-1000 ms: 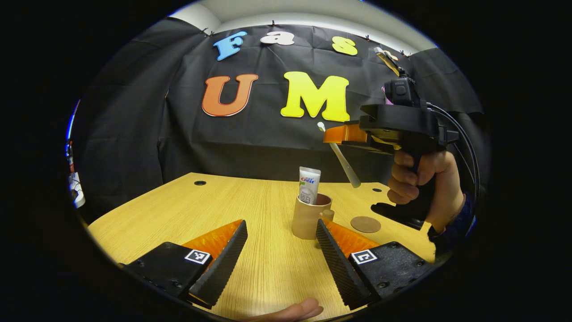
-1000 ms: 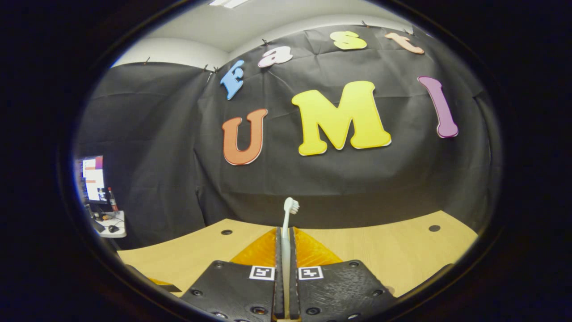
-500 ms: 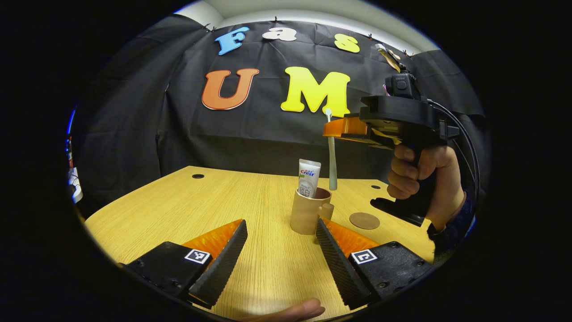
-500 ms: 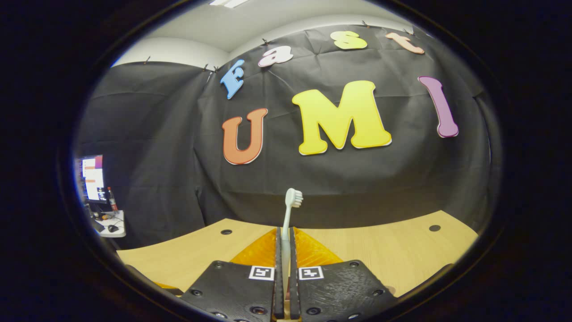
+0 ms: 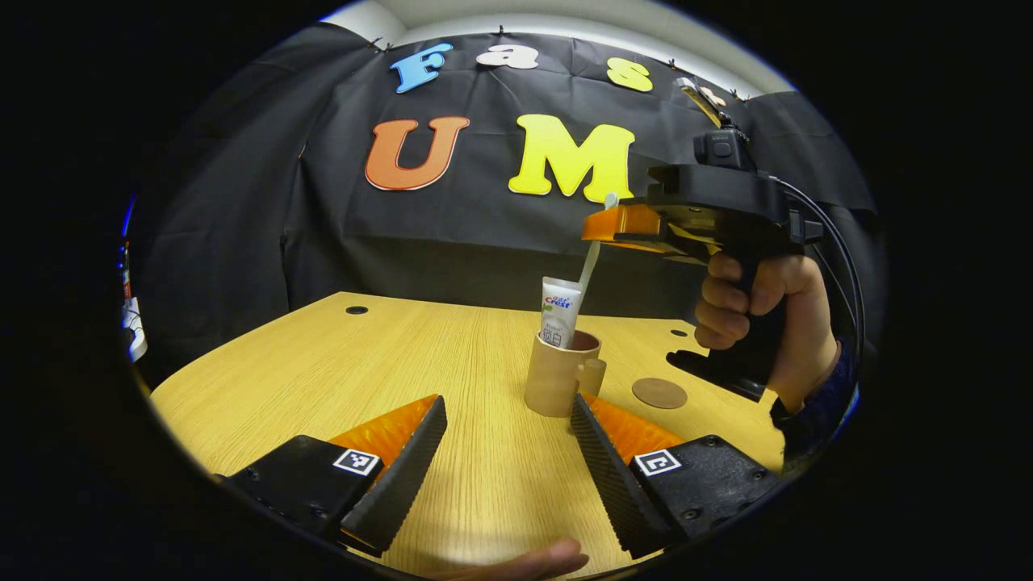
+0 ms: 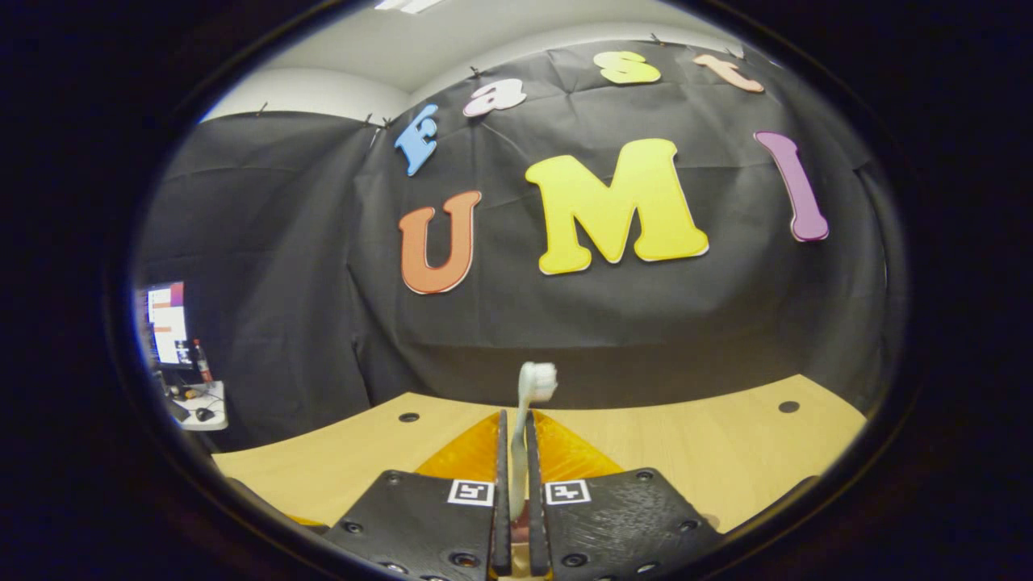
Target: Put the toothbrush and toothpaste on the desktop into the cup, then pick up the cup and place it on the coaster on the desktop.
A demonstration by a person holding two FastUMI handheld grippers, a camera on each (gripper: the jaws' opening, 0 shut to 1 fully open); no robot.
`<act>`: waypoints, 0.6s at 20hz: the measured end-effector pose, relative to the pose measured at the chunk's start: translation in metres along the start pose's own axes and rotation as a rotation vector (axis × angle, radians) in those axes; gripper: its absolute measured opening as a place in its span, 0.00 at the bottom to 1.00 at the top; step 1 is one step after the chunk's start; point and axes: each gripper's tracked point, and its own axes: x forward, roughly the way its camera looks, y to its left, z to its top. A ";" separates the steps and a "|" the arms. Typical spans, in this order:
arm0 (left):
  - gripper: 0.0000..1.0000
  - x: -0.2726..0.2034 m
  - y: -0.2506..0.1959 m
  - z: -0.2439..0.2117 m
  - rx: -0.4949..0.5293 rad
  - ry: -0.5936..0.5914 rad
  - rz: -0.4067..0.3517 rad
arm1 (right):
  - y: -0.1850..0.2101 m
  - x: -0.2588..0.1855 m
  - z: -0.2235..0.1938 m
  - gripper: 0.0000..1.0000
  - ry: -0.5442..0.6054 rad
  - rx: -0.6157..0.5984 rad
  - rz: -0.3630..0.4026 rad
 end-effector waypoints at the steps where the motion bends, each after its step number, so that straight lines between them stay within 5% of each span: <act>1: 0.99 0.000 0.000 -0.001 -0.002 0.005 0.000 | -0.001 0.004 -0.002 0.08 0.003 -0.003 0.000; 3: 0.99 0.000 0.001 -0.002 -0.008 0.008 0.001 | 0.003 0.000 -0.006 0.08 0.018 -0.004 0.020; 6: 0.99 0.000 0.001 -0.004 -0.002 0.012 0.008 | 0.000 -0.004 -0.009 0.67 0.027 0.001 0.008; 8: 0.99 0.001 0.000 -0.005 -0.006 0.018 0.009 | -0.002 -0.003 -0.016 0.95 0.053 -0.008 0.005; 12: 0.99 0.000 -0.002 -0.007 -0.015 0.024 0.011 | 0.001 -0.004 -0.035 0.95 0.140 0.003 0.036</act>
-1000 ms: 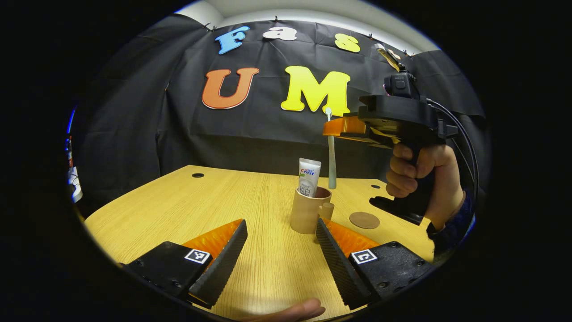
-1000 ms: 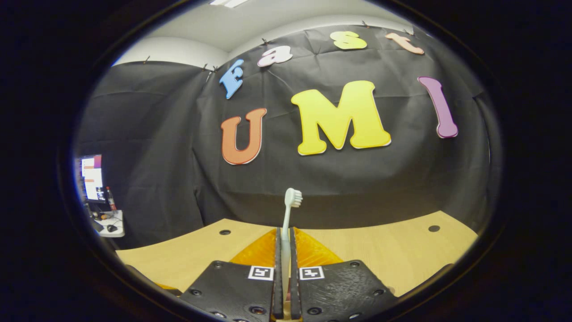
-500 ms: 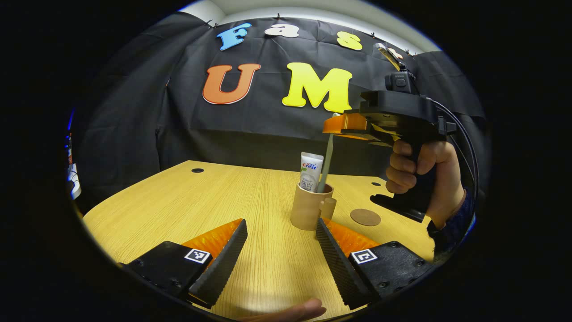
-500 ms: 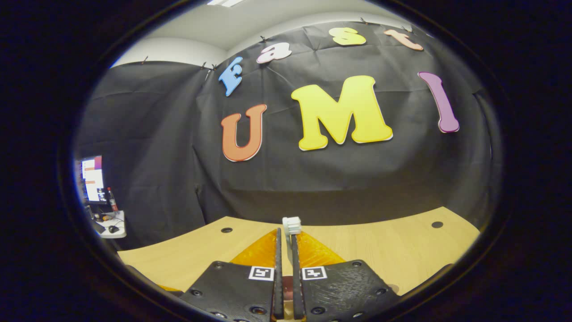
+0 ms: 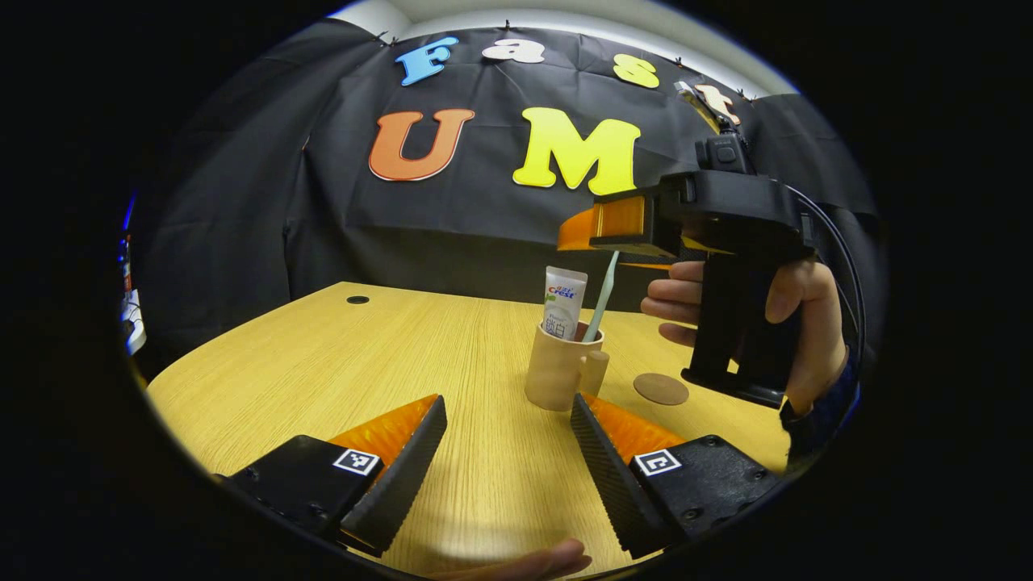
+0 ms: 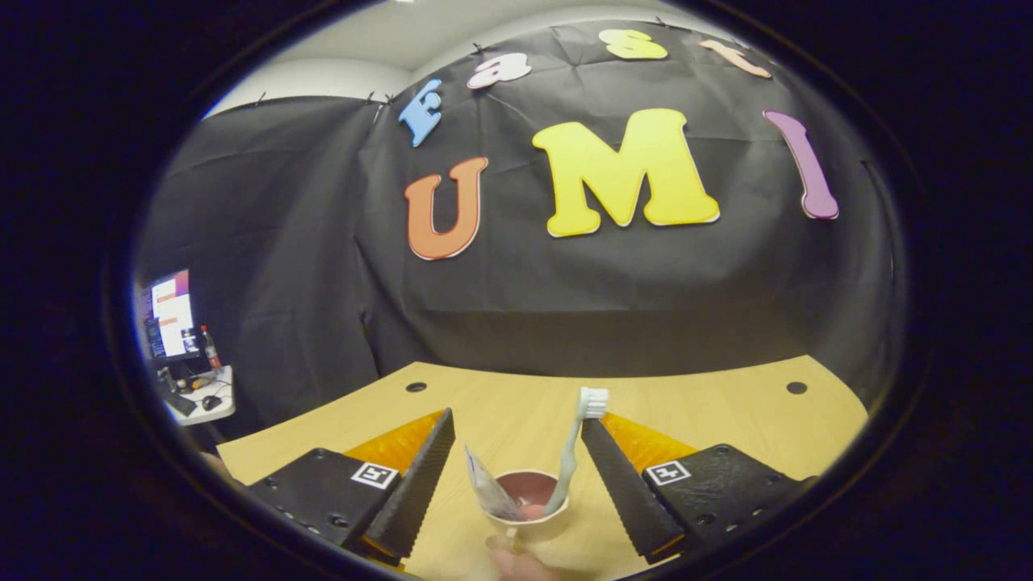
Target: Put the toothbrush and toothpaste on the desktop into the cup, then pick up the cup and place it on the coaster on the desktop.
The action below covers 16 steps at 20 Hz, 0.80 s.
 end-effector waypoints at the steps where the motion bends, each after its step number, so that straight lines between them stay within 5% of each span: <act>1: 0.99 -0.001 -0.001 -0.001 0.001 0.000 0.000 | 0.002 -0.001 -0.003 0.95 0.012 0.003 0.010; 5: 0.99 0.001 -0.003 -0.001 0.007 -0.001 -0.004 | 0.006 -0.003 -0.011 0.95 0.034 -0.036 0.024; 8: 0.99 0.000 -0.005 0.000 0.011 -0.003 -0.004 | -0.018 0.005 -0.030 0.96 0.088 -0.127 -0.083; 16: 0.98 0.002 -0.006 -0.004 0.034 -0.005 0.006 | -0.021 -0.001 -0.045 0.98 0.121 -0.067 -0.060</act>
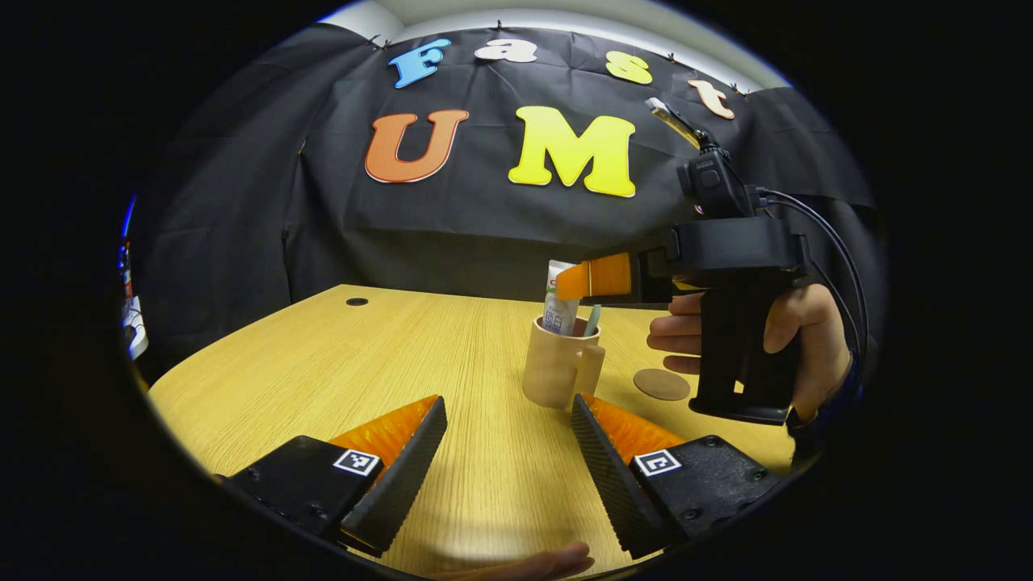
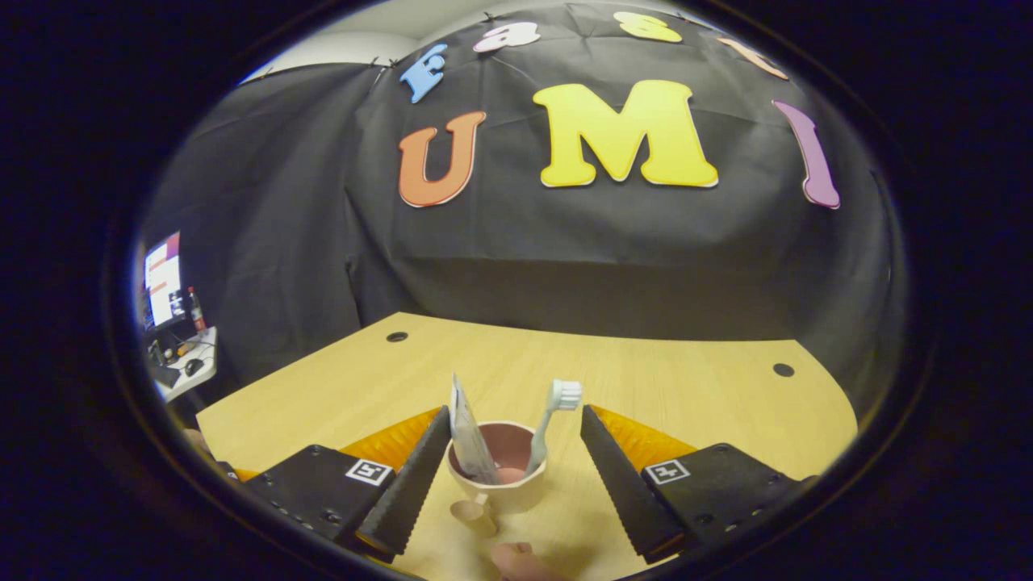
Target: Put the toothbrush and toothpaste on the desktop into the cup, then pick up the cup and place it on the coaster on the desktop.
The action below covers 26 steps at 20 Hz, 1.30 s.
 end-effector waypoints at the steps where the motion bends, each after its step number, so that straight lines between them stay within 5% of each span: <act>1: 0.99 0.002 -0.001 0.000 0.005 0.001 0.000 | 0.001 -0.003 0.003 0.96 -0.009 0.004 0.006; 8: 0.99 0.022 -0.001 0.011 0.016 0.017 0.026 | 0.000 -0.074 0.057 0.92 -0.181 0.068 0.074; 13: 0.98 0.050 -0.021 0.056 -0.070 0.141 -0.036 | -0.042 -0.156 0.080 0.99 -0.310 0.057 0.021; 16: 0.97 0.062 -0.027 0.100 -0.067 0.205 -0.038 | -0.070 -0.198 0.072 0.95 -0.326 0.075 0.000; 20: 0.96 0.063 -0.043 0.107 -0.026 0.427 -0.054 | -0.120 -0.237 0.055 0.95 -0.352 0.076 -0.100; 26: 0.95 0.071 -0.053 0.068 -0.035 0.745 0.011 | -0.147 -0.286 0.019 0.95 -0.367 0.099 -0.147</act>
